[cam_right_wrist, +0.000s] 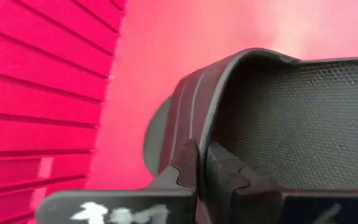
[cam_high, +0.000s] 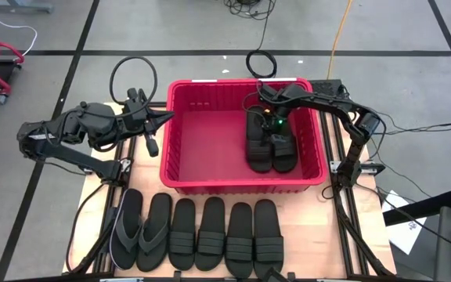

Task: Pick and place slides into bin
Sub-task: Put the black slide into the red bin

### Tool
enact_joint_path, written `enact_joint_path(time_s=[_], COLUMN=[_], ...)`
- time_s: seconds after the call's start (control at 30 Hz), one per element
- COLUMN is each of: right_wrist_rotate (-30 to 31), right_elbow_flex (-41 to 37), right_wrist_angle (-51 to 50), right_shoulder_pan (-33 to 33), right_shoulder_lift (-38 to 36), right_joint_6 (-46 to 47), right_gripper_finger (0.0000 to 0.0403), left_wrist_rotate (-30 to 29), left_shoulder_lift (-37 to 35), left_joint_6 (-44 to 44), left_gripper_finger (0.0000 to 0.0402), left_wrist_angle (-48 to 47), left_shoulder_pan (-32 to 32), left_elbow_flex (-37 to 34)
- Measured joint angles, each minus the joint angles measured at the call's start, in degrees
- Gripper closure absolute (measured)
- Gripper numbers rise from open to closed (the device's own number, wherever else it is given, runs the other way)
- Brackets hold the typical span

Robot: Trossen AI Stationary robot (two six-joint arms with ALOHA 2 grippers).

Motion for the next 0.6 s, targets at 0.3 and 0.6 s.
enact_joint_path(time_s=[0.3, 0.6], right_wrist_rotate=[4.7, 10.7], right_elbow_flex=[-0.1, -0.2], right_wrist_angle=[2.9, 4.8], right_shoulder_pan=[0.2, 0.2], right_shoulder_lift=[0.0, 0.0], right_joint_6=[3.0, 5.9], right_gripper_finger=[0.0353, 0.0319], left_wrist_rotate=[0.0, 0.1], left_shoulder_lift=[0.0, 0.0], left_joint_6=[-0.4, -0.6], left_gripper_finger=[0.0391, 0.0387], left_wrist_angle=[0.0, 0.0], left_shoulder_pan=[0.0, 0.0], left_elbow_flex=[0.0, 0.0])
